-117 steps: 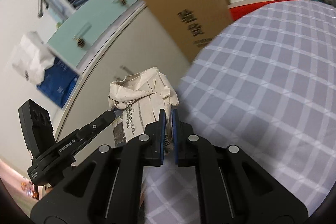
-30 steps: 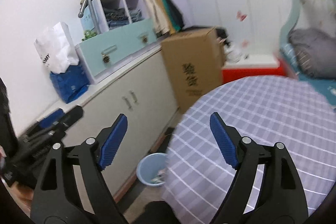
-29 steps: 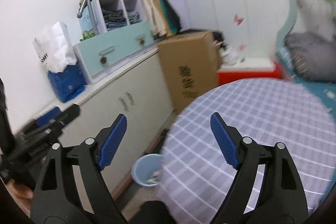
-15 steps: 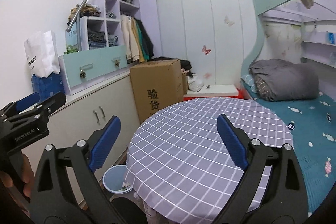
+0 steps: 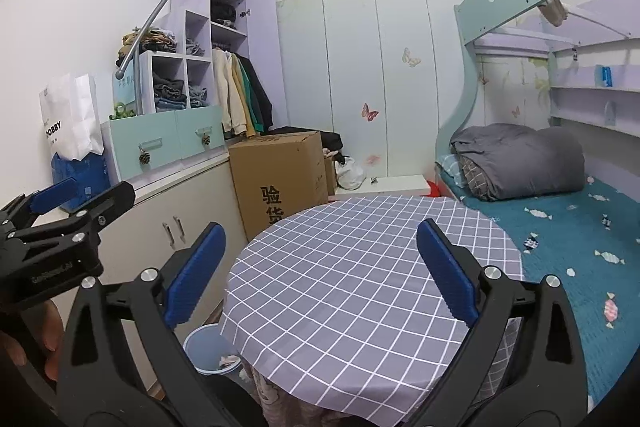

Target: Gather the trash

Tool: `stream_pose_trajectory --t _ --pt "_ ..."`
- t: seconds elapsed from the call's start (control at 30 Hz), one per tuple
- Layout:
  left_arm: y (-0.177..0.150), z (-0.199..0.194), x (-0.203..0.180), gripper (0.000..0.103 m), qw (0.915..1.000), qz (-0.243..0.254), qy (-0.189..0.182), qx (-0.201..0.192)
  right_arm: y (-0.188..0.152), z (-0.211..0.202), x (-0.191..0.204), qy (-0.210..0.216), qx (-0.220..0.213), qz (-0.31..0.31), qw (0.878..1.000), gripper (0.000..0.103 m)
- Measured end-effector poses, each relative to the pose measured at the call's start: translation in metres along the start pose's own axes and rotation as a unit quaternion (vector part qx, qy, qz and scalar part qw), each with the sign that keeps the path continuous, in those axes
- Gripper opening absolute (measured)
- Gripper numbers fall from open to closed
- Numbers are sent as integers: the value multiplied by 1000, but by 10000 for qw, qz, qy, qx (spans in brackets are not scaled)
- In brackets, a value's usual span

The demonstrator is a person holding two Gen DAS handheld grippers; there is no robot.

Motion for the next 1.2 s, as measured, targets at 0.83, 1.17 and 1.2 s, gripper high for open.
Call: stream_pose_trajectory --t 0.83,1.17,1.2 --pt "-13 20 0 96 9996 14 38 270 -11 15 4 136 265 49 9995 95" --pt "-17 24 2 96 9994 39 78 340 -14 19 6 187 345 58 9992 95" --pt "-16 24 2 96 9994 33 80 343 -14 19 6 190 354 61 9992 95"
Point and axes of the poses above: each gripper's, at about its wrist camera, not at the fingertips, and z roughly the way its jaws point, x to its left, y to its top, the point moved 10 cm from there along z, roughly the way its jaws point, and after that the axes turned 6 degrees about x, right-handed, at the moved point
